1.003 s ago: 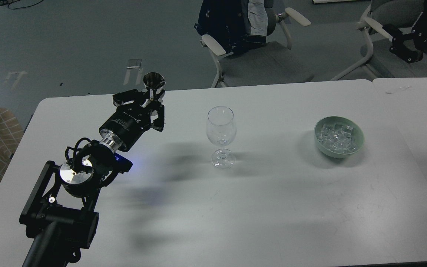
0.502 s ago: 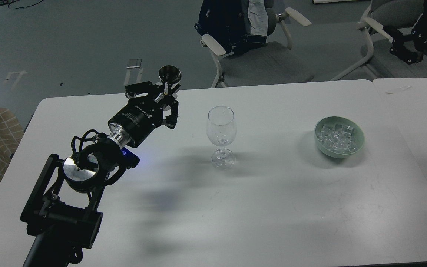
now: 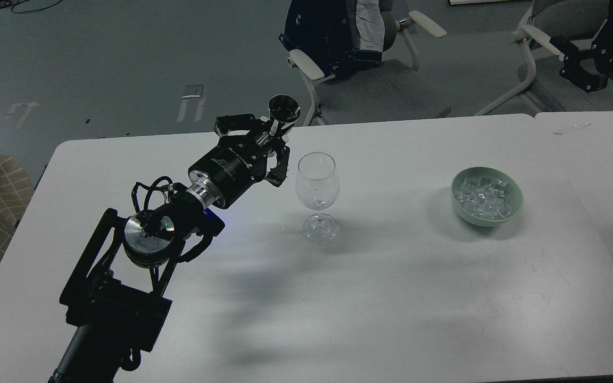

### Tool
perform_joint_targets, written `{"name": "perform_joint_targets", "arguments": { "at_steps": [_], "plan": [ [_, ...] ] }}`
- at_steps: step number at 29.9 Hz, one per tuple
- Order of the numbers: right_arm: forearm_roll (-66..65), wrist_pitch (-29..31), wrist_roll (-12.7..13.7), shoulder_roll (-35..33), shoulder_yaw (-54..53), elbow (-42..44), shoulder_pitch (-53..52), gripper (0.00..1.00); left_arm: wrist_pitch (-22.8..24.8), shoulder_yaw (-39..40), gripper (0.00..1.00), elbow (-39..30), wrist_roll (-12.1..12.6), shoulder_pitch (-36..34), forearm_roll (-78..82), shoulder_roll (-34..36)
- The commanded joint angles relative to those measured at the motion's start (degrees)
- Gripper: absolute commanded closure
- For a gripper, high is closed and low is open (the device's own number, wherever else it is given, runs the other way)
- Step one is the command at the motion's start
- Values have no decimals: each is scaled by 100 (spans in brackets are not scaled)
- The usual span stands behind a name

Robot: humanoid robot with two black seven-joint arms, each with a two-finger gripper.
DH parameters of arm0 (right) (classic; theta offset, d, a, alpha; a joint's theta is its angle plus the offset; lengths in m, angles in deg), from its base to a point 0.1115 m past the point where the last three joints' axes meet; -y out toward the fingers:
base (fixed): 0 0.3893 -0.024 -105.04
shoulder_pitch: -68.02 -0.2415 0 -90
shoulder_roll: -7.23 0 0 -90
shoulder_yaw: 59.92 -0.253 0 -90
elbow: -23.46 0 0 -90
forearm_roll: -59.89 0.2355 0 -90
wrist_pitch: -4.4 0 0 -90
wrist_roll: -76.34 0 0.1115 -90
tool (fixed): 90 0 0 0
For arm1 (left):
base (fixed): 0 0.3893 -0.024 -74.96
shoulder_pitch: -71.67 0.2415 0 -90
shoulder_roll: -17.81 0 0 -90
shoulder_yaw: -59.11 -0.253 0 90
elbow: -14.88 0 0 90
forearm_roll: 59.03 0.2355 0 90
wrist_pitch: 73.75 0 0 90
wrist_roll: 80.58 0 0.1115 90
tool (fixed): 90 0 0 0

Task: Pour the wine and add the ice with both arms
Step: 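Lift the jigger with the left gripper toward the wine glass, then position the held jigger just above the wine glass rim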

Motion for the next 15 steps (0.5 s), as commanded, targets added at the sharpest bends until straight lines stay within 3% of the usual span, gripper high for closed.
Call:
{"name": "perform_joint_targets", "arguments": {
  "at_steps": [1,15],
  "plan": [
    [0,0,0,0,0,0,0,0,-9,-94,100,1,3,3,64,-21],
    [0,0,0,0,0,0,9,0,-35,-199,100,45,-32,-14,468,-21]
  ]
}}
